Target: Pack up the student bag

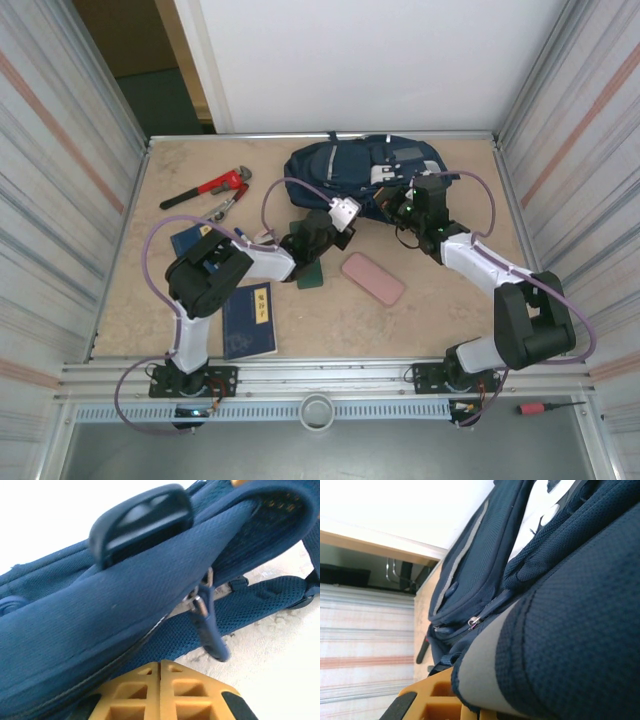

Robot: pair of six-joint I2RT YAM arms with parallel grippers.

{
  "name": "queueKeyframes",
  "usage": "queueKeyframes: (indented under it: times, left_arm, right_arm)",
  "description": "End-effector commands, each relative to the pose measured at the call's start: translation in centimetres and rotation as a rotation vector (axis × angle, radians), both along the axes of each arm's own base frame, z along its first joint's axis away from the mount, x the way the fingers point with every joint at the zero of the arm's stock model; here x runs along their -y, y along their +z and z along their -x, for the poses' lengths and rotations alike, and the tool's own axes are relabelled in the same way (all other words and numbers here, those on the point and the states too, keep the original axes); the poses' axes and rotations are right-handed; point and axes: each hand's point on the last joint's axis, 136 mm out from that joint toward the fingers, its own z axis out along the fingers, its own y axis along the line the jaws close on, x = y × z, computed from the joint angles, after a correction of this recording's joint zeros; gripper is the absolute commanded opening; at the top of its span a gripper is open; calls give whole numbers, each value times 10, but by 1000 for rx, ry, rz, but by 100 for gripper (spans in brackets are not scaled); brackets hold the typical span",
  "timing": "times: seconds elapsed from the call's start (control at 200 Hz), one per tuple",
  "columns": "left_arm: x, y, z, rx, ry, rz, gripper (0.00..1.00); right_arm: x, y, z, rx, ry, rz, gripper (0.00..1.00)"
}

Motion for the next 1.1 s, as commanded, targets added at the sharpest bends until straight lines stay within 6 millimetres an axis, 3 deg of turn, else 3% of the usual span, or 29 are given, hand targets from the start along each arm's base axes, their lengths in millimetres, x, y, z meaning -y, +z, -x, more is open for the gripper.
queueKeyframes:
  times: [0.0,0.1,0.311,0.471,0.927,1.092]
  left_arm:
    - [-4,28,2,41,-30,82,0]
    - [2,27,9,48,-83,79,0]
    - [10,26,17,113,-107,68,25]
    - [17,32,12,195,-101,61,32]
    - [23,35,-7,276,-41,37,33]
    - [25,43,-6,278,-49,74,20]
  right_arm:
    - [-1,37,1,125,33,-3,5]
    - [-4,40,0,125,43,-30,5]
    - [-13,58,-2,146,62,-92,5]
    - [-20,64,-3,154,72,-101,5]
    - [-29,57,-5,142,89,-114,5]
    - [-31,50,-5,129,90,-111,5]
